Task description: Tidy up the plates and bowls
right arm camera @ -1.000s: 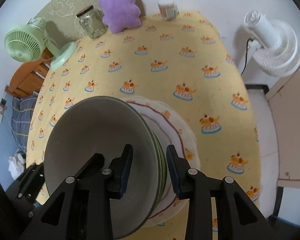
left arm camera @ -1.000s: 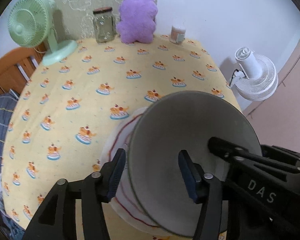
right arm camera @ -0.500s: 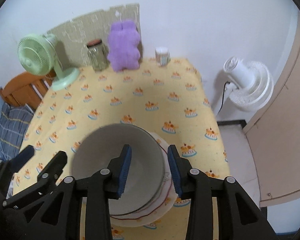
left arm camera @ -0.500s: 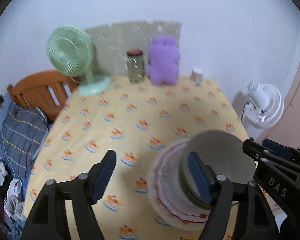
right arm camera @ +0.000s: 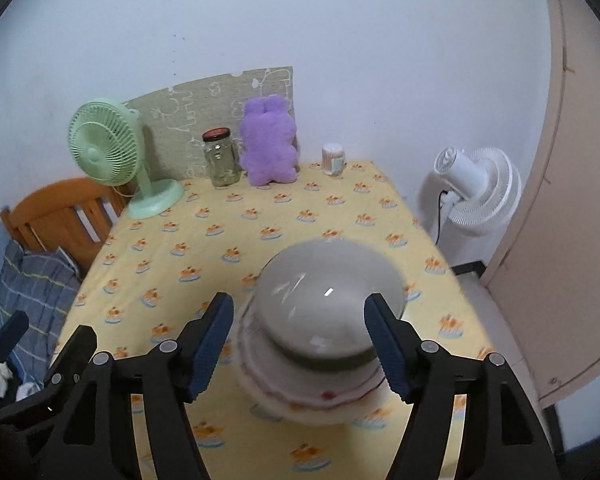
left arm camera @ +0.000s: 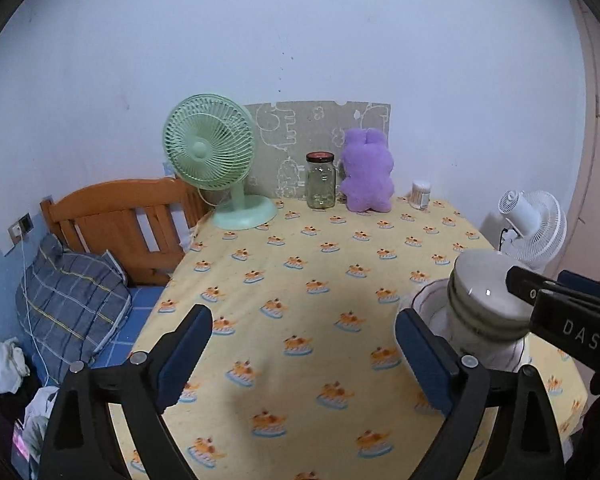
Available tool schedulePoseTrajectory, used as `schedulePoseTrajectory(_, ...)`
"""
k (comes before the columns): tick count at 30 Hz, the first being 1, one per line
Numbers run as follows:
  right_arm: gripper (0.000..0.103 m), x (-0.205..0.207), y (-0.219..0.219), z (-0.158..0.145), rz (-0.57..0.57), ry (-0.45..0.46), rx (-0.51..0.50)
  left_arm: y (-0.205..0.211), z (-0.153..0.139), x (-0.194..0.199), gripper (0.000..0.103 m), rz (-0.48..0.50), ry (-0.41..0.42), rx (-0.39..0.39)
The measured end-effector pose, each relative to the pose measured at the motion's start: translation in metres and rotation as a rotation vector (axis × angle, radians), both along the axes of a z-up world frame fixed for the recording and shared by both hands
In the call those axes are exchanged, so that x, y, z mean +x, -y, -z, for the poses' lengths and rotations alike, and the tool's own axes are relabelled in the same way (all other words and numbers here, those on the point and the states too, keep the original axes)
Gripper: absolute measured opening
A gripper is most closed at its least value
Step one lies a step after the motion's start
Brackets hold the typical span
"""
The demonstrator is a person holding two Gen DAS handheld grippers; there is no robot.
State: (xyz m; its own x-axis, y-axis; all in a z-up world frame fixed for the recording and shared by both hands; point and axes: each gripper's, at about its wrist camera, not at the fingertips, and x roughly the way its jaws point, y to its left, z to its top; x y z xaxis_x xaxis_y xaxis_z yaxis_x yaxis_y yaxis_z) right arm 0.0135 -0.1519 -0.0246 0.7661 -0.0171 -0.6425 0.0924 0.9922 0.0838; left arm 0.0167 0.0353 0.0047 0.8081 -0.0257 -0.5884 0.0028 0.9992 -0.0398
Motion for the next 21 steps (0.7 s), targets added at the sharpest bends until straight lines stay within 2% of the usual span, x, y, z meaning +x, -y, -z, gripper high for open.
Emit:
schedulePoseTrajectory(1,0.073,-0.004,-0.003,0.003,0.006,-0.005,-0.001,-0.006,0.004,-0.004,0.103,0.007,-0.016,-0.014)
schedulePoseTrajectory(4,0.076,-0.024,-0.019,0.015,0.026,-0.006,-0.048,-0.018,0.017,-0.014,0.103,0.026,-0.063,-0.028)
schedulePoseTrajectory(8,0.076,-0.041,-0.028,0.026,0.005,-0.003,-0.072,-0.021,0.025,-0.028,0.103,0.010,-0.045,0.023)
schedulePoseTrajectory(21,0.076,-0.082,-0.030,0.041,-0.047,0.031,-0.130,-0.018,0.035,-0.065,0.102,-0.044,-0.044,-0.045)
